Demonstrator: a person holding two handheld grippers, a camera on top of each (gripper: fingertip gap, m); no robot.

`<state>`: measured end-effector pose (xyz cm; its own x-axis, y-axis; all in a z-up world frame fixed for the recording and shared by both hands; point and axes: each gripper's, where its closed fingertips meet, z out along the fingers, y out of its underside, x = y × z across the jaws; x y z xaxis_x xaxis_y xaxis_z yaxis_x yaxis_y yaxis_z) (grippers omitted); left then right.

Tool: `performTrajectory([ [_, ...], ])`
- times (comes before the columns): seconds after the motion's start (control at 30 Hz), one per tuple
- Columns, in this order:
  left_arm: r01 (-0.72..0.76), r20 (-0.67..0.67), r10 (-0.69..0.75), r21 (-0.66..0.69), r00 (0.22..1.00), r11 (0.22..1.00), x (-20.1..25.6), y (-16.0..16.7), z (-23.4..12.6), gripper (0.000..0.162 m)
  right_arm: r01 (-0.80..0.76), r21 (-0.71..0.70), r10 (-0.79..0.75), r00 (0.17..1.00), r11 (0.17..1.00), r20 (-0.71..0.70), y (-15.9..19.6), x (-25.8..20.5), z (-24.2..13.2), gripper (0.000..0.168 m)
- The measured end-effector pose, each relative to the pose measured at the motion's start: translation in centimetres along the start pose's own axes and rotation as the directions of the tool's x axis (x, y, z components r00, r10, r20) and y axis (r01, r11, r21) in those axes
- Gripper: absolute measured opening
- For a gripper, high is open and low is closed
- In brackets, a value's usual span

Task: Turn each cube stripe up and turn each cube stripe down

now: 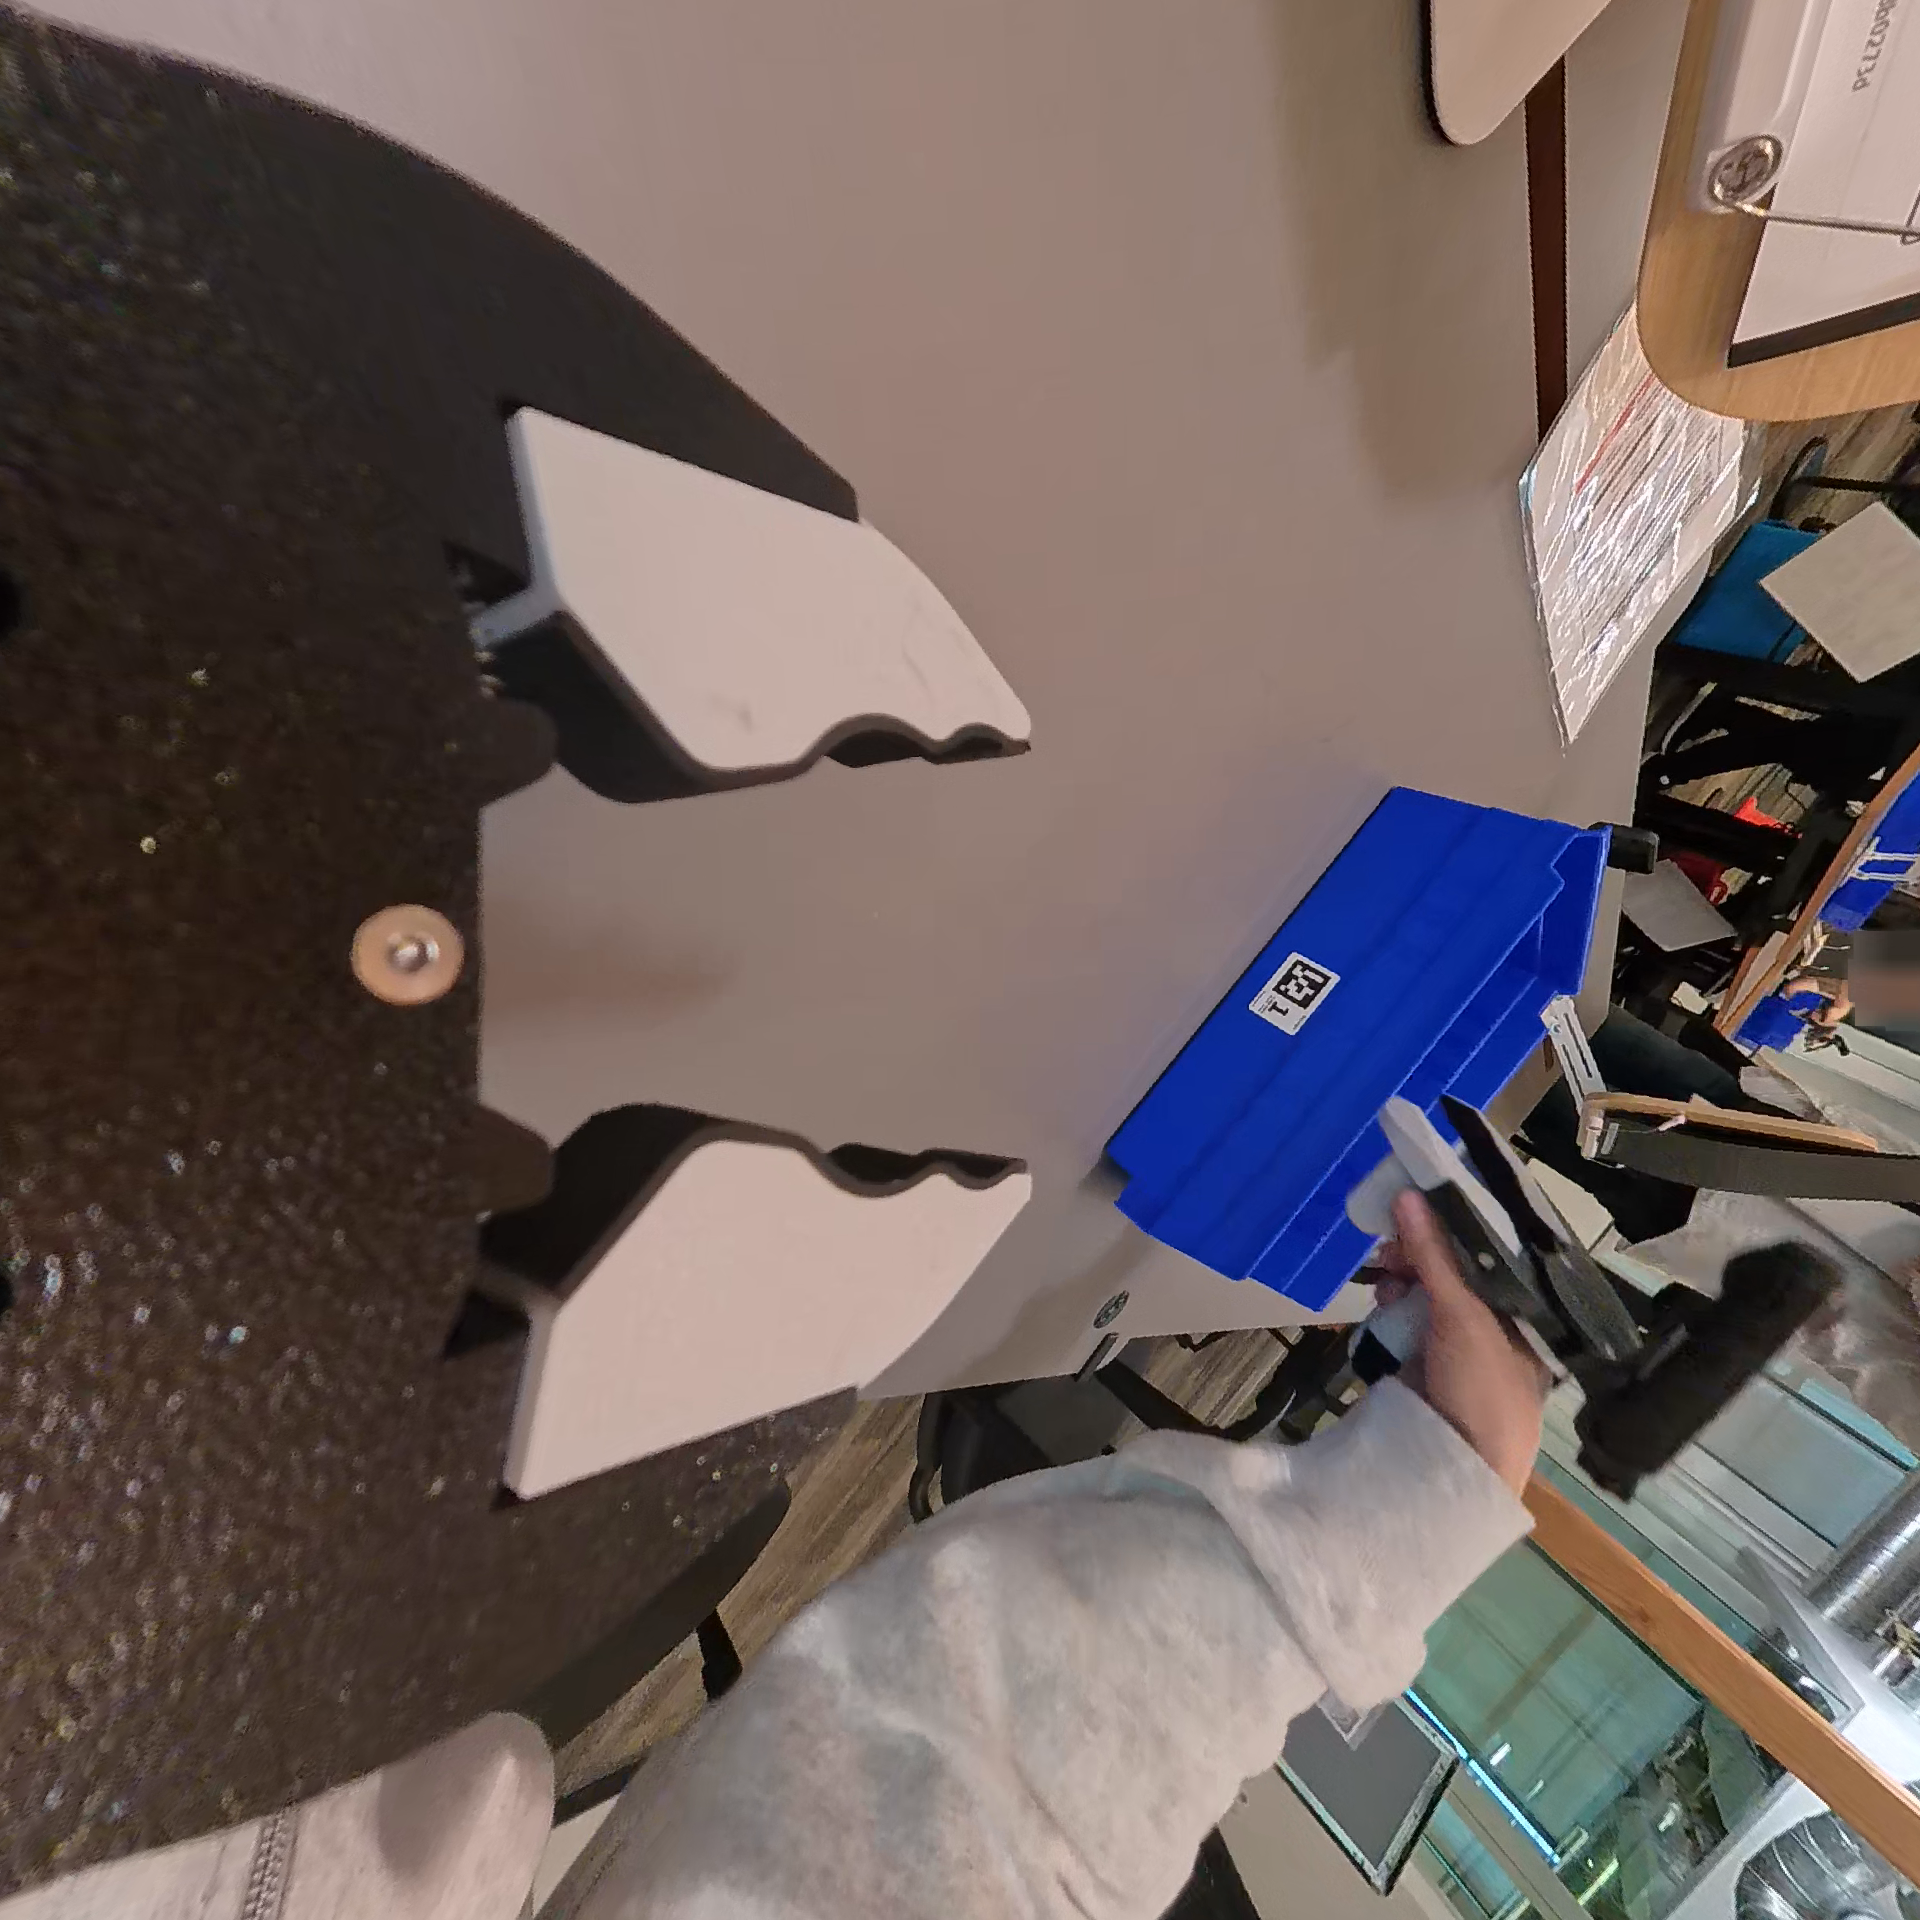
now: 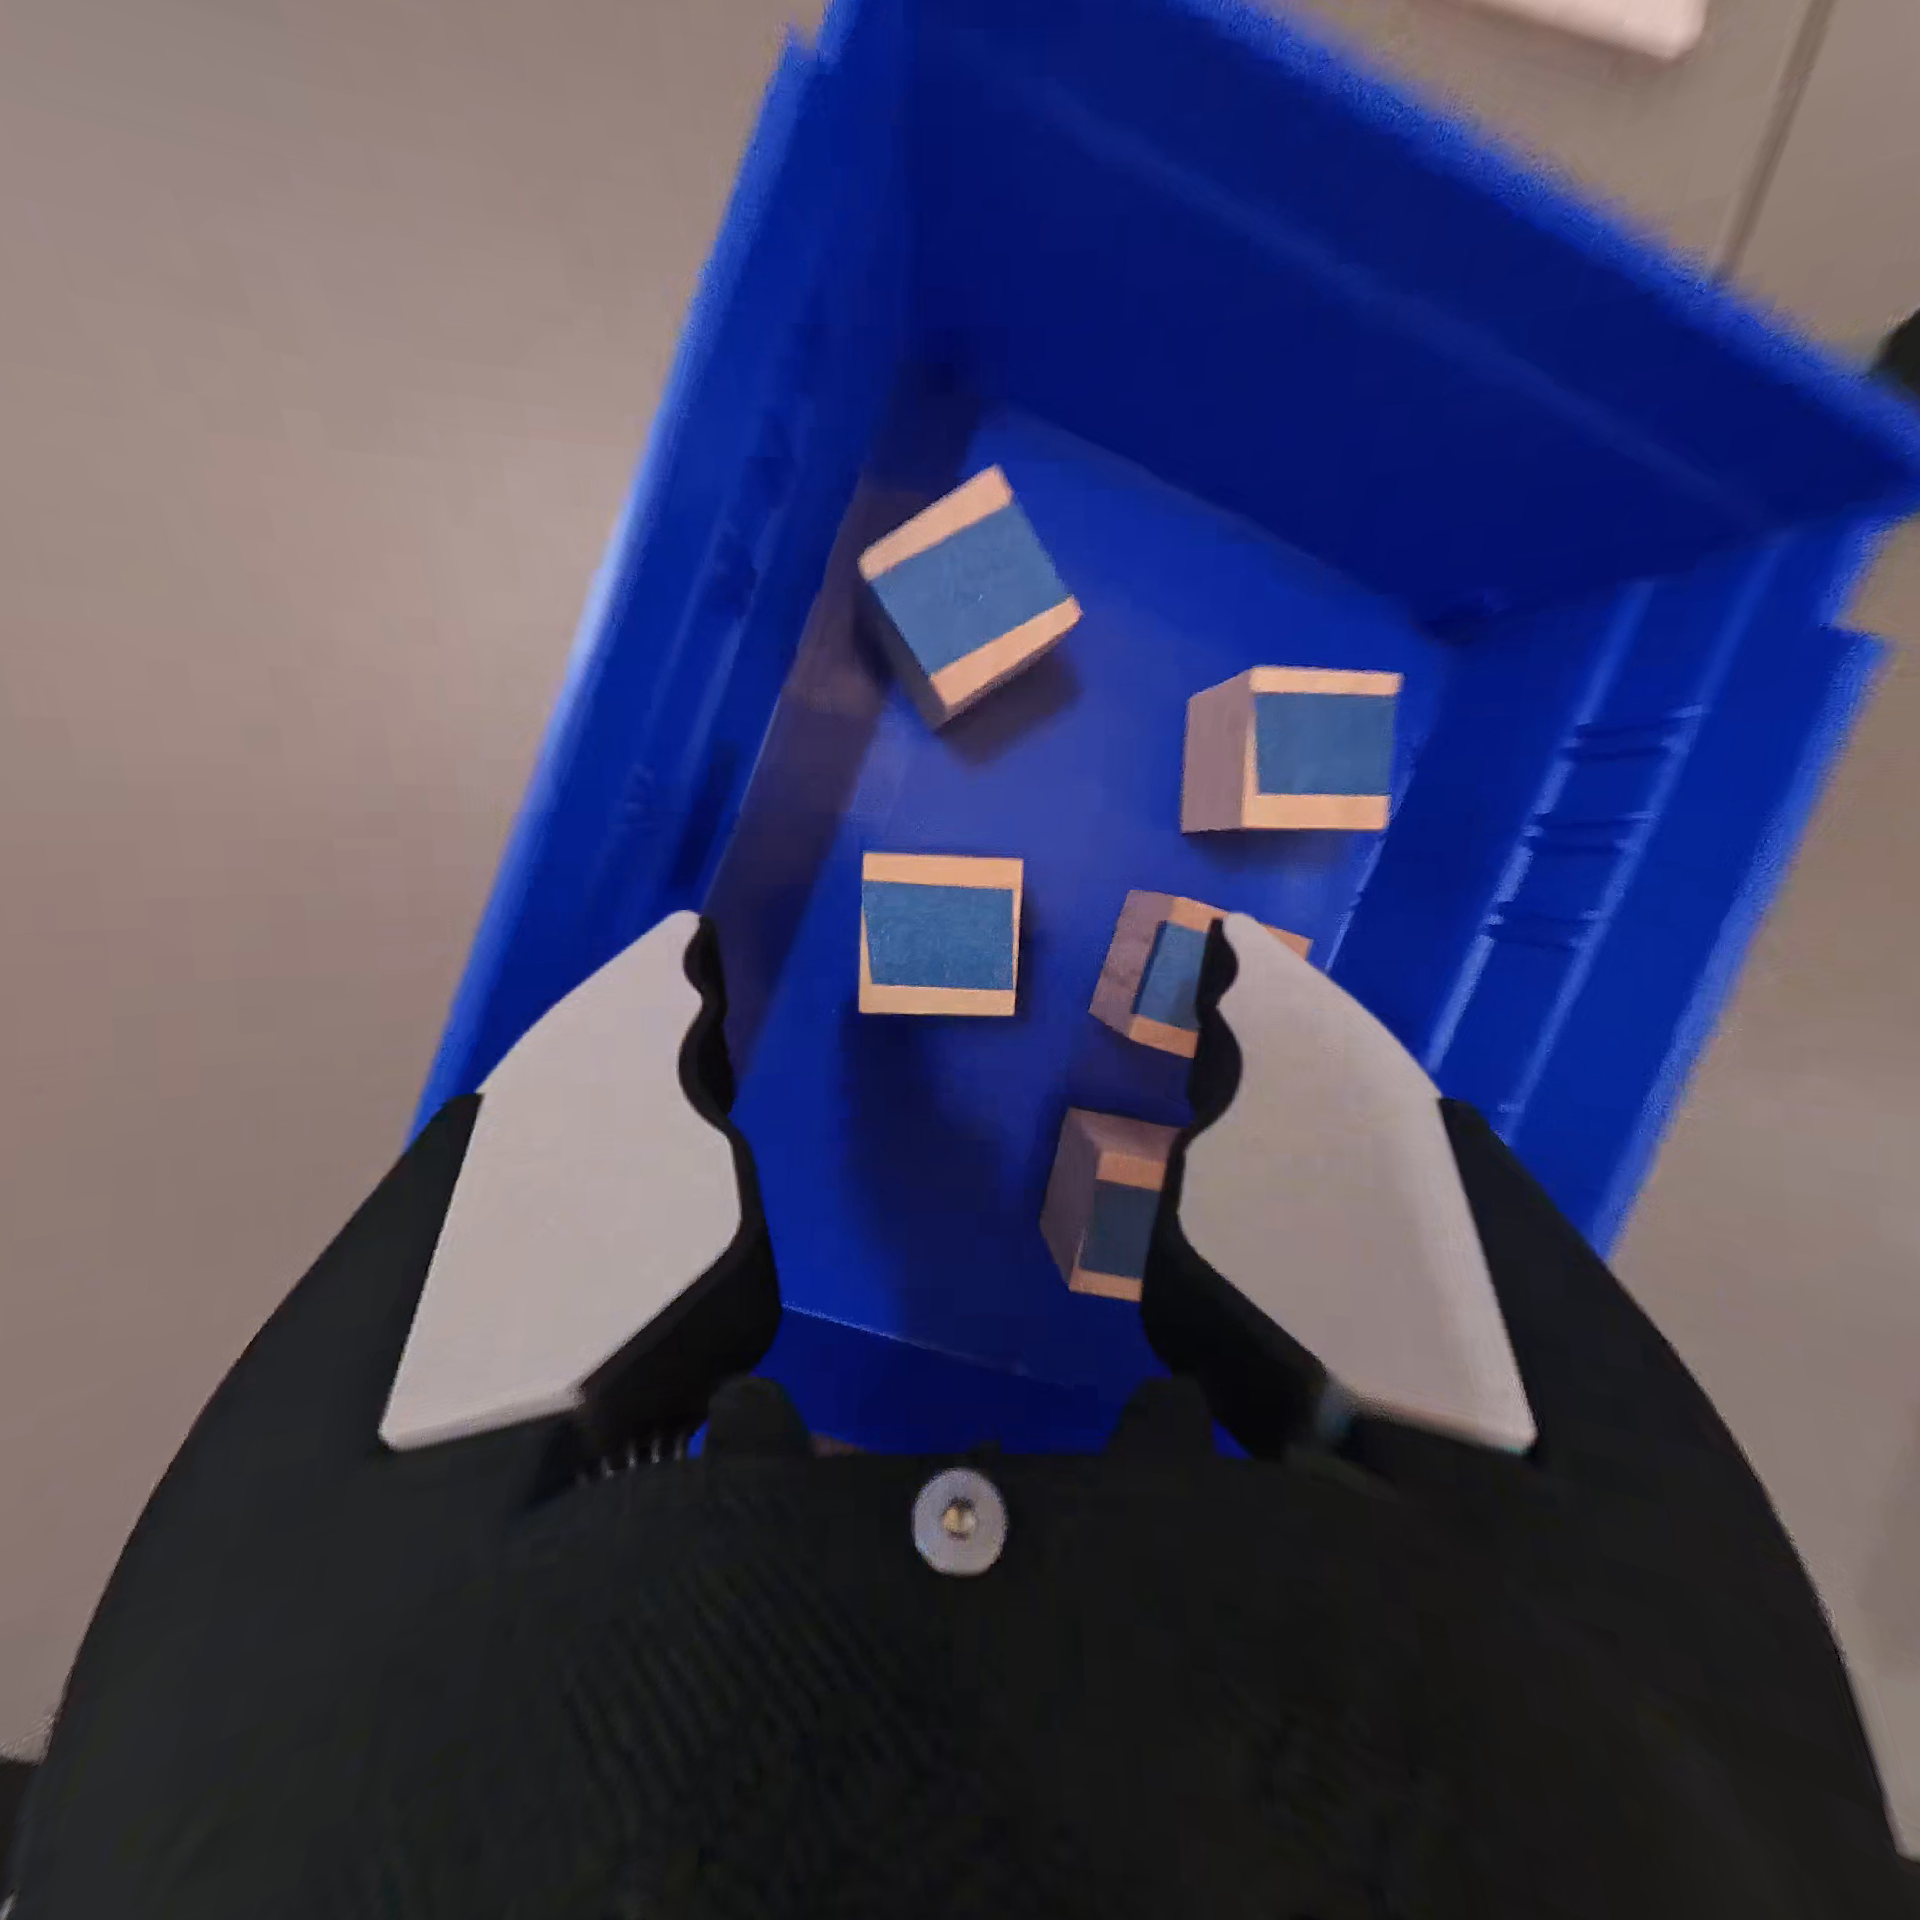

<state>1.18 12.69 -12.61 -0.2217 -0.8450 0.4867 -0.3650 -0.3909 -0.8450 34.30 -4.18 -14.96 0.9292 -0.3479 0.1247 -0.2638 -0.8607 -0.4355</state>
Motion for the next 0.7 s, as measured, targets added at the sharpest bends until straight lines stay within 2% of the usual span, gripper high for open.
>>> performTrajectory([
  [0.07, -0.005, 0.001, 0.005, 0.003, 1.0, 1.0, 0.0, -0.1, 0.0, 0.071, -0.026, 0.146, 0.03, 0.999, 0.989, -0.027, -1.6, 0.0, -2.4, 0.092],
  [0.17, -0.009, 0.01, 0.009, 0.004, 1.0, 1.0, 0.0, -0.1, -0.1, 0.072, -0.021, 0.391, 0.041, 0.998, 0.92, -0.041, -3.7, -1.5, -6.6, 0.094],
  [0.27, -0.01, 0.024, 0.01, 0.006, 1.0, 1.0, -0.3, -0.2, -0.3, 0.074, -0.008, 0.573, 0.013, 1.0, 0.82, -0.004, -4.8, -5.5, -9.7, 0.094],
  [0.37, -0.024, 0.057, 0.023, 0.01, 0.998, 1.0, -0.7, -0.6, -0.9, 0.076, 0.009, 0.687, -0.066, 0.996, 0.726, 0.057, -4.8, -11.1, -11.1, 0.094],
  [0.43, -0.01, 0.085, 0.009, 0.016, 0.996, 1.0, -1.0, -1.1, -1.7, 0.078, 0.014, 0.731, -0.121, 0.988, 0.682, 0.094, -4.2, -14.7, -11.1, 0.092],
  [0.53, 0.024, 0.153, -0.026, 0.016, 0.988, 1.0, -1.4, -2.2, -4.5, 0.078, 0.038, 0.746, -0.175, 0.979, 0.665, 0.106, -2.6, -18.4, -10.3, 0.091],
  [0.6, 0.018, 0.273, -0.02, 0.009, 0.962, 1.0, -2.6, -3.2, -7.6, 0.078, 0.061, 0.746, -0.212, 0.971, 0.663, 0.109, -1.5, -20.1, -9.8, 0.091],
  [0.7, 0.016, 0.515, 0.031, -0.087, 0.857, 0.996, -6.1, -3.7, -13.8, 0.077, 0.069, 0.743, -0.237, 0.964, 0.665, 0.122, -0.2, -21.7, -8.9, 0.089],
])
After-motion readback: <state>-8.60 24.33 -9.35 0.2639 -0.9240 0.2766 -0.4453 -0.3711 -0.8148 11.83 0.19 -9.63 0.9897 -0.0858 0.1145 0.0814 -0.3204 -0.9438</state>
